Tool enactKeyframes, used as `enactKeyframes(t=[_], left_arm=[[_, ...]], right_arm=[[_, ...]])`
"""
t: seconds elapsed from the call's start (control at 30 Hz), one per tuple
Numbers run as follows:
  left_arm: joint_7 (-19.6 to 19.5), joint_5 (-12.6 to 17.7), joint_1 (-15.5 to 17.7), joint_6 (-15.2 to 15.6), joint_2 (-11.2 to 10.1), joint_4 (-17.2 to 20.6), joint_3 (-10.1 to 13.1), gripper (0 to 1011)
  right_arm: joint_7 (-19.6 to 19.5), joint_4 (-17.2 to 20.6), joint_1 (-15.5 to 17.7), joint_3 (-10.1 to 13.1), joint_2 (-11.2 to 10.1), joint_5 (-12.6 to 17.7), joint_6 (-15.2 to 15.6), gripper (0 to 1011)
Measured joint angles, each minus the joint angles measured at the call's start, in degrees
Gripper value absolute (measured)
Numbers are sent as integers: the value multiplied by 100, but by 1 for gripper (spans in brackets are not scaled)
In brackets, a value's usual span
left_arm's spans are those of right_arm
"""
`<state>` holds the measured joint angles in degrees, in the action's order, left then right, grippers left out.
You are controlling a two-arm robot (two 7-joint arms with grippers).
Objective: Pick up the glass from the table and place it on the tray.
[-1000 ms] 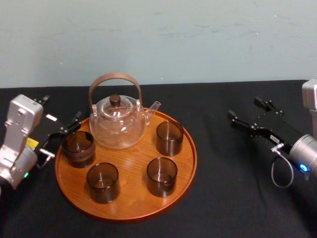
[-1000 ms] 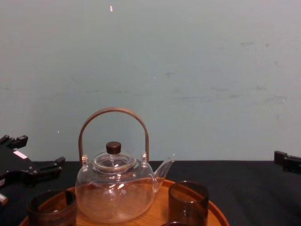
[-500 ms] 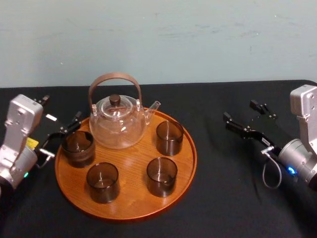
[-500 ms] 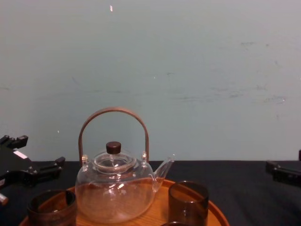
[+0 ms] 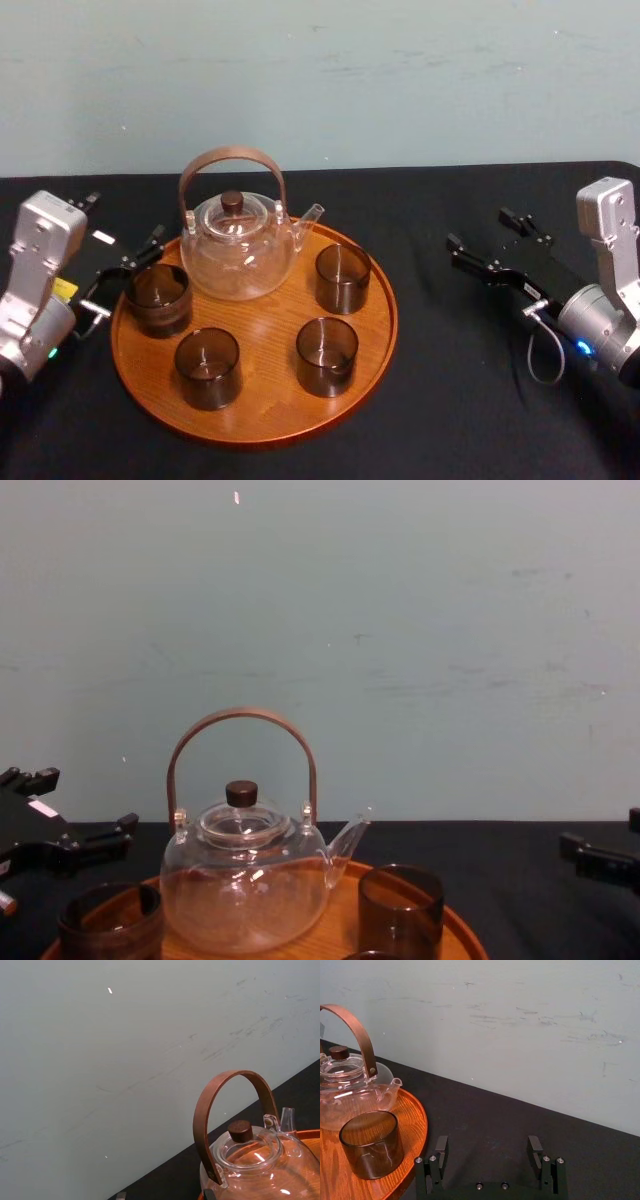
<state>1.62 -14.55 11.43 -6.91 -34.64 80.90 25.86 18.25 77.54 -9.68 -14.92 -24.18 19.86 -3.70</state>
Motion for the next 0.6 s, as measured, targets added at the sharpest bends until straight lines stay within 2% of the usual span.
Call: enactKeyframes(t=[0.6], left_arm=[[0,0,0,0,0,0,0,1001]], right_arm=[[-10,16,5,-8,-9,17,7,1002]])
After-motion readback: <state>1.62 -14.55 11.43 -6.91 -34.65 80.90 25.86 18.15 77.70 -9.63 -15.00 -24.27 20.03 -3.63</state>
